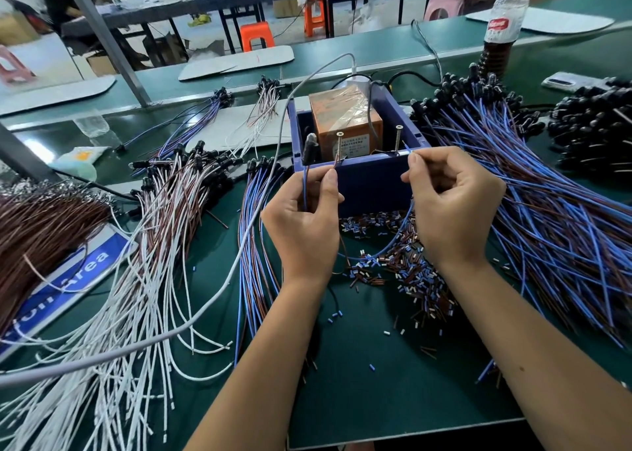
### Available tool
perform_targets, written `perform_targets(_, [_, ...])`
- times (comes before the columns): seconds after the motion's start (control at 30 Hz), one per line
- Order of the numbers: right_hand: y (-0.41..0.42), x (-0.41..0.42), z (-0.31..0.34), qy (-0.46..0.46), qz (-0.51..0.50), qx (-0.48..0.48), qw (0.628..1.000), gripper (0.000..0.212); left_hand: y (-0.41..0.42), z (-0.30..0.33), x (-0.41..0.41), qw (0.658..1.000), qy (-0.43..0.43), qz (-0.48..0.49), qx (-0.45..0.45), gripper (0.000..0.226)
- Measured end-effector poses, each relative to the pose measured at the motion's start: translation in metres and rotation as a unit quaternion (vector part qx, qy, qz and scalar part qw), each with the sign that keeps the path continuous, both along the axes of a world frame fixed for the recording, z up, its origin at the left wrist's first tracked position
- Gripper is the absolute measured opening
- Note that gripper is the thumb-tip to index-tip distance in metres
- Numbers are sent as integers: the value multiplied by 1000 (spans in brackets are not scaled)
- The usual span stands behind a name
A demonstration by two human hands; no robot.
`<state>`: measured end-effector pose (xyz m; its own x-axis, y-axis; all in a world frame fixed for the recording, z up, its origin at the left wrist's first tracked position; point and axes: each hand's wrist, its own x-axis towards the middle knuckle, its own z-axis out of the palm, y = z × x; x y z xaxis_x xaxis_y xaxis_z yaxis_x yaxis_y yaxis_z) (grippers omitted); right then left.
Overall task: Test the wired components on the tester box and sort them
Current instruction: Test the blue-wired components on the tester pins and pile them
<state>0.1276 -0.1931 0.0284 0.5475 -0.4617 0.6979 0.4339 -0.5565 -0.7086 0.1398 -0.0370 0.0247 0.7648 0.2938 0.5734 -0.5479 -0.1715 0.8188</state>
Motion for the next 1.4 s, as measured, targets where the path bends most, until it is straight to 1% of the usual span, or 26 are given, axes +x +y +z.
perform_targets(0.2, [0, 0, -1, -5, 28, -13, 1000, 11, 0, 0, -1, 1000, -3, -3, -11, 12])
perform_targets(0.37, [0, 1, -1, -14, 21, -27, 999, 11, 1, 1, -2, 1000, 0, -6, -14, 13])
perform_targets(0.53, [0, 1, 0, -8, 26, -22, 999, 10, 0, 0, -2, 1000, 10, -8, -19, 10])
perform_targets(0.7, [0, -3, 2, 4, 29, 11, 1000, 9, 0, 4, -5, 999, 15, -7, -43, 12])
perform_targets(0.8, [-2, -6, 4, 14, 28, 38, 999, 8, -11, 13, -14, 998, 5, -34, -47, 15])
perform_targets(0.9, [-13, -9, 12, 26, 5, 72, 997, 10, -35, 26, -19, 997, 7, -66, -36, 12])
perform_targets(0.97, [-33, -11, 21, 39, -27, 107, 993, 12, -56, 36, -16, 995, 32, -92, -13, 16])
perform_targets(1.03, [-62, -16, 30, 60, -63, 128, 988, 12, -79, 46, -12, 991, 77, -111, 15, 26])
perform_targets(1.07, [-78, -19, 35, 74, -85, 136, 984, 12, -91, 50, -10, 987, 104, -121, 20, 31])
perform_targets(1.13, [-114, -29, 43, 106, -150, 150, 971, 4, -115, 59, -8, 974, 167, -153, 7, 39])
perform_targets(1.17, [-131, -34, 48, 125, -195, 157, 960, 12, -124, 62, -6, 964, 199, -174, -10, 41])
perform_targets(1.2, [-148, -40, 52, 139, -243, 152, 948, 26, -134, 65, -4, 952, 230, -201, -36, 43])
perform_targets(1.27, [-171, -51, 64, 149, -324, 117, 927, 49, -151, 70, -1, 922, 279, -252, -90, 45])
perform_targets(1.3, [-174, -58, 71, 149, -341, 92, 924, 53, -160, 73, 0, 909, 296, -273, -109, 46])
perform_targets(1.33, [-172, -63, 77, 144, -341, 54, 927, 53, -167, 76, 0, 896, 310, -294, -123, 48])
perform_targets(1.37, [-167, -67, 82, 137, -320, -4, 937, 47, -174, 79, 0, 884, 323, -311, -132, 49])
perform_targets(1.4, [-159, -70, 86, 136, -275, -69, 949, 41, -181, 82, -1, 876, 335, -319, -138, 51])
